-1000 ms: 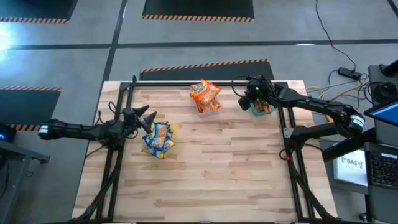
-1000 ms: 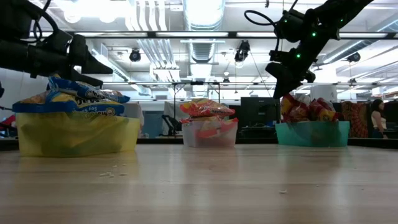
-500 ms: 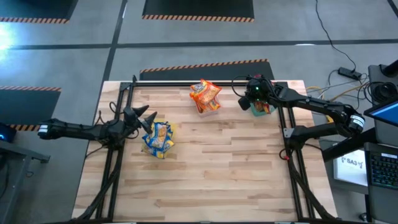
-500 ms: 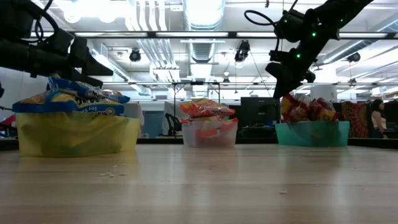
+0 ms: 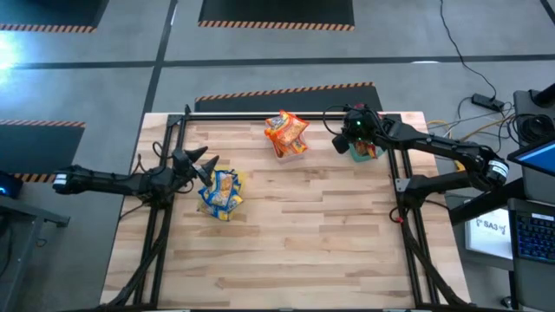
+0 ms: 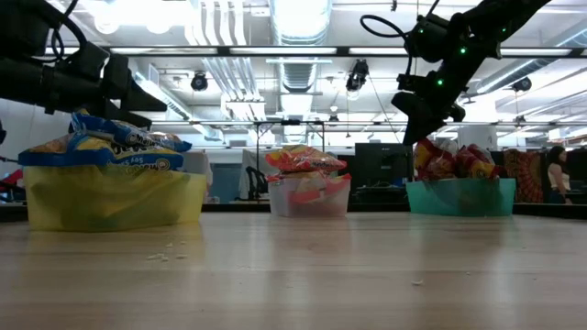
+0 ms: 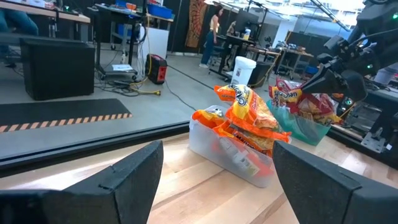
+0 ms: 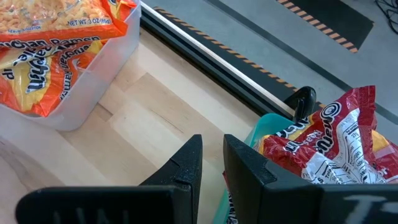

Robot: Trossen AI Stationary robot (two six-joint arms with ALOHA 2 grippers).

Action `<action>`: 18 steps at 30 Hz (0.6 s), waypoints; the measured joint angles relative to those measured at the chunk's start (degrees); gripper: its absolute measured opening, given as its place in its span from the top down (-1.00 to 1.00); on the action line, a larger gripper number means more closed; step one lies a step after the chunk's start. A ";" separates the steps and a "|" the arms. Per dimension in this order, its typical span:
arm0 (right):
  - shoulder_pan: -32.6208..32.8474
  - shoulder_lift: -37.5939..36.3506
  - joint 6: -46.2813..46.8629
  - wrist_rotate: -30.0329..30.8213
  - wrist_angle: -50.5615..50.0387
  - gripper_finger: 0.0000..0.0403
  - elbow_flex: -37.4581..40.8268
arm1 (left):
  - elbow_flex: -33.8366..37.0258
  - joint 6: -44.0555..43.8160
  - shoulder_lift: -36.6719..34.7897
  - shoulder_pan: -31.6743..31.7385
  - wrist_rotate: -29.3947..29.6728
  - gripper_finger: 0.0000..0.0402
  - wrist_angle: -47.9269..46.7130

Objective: Sort Maruchan noodles
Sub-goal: Return to Home Position

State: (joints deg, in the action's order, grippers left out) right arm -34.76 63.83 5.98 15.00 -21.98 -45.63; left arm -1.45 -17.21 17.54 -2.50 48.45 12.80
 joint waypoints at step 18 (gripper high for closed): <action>-0.01 -5.13 3.57 0.02 2.61 0.72 1.85 | -0.02 -0.02 0.00 0.00 0.02 -0.42 0.00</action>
State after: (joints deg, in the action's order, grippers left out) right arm -34.78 58.70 9.55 15.03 -19.37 -43.77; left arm -1.48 -17.23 17.54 -2.50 48.47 12.80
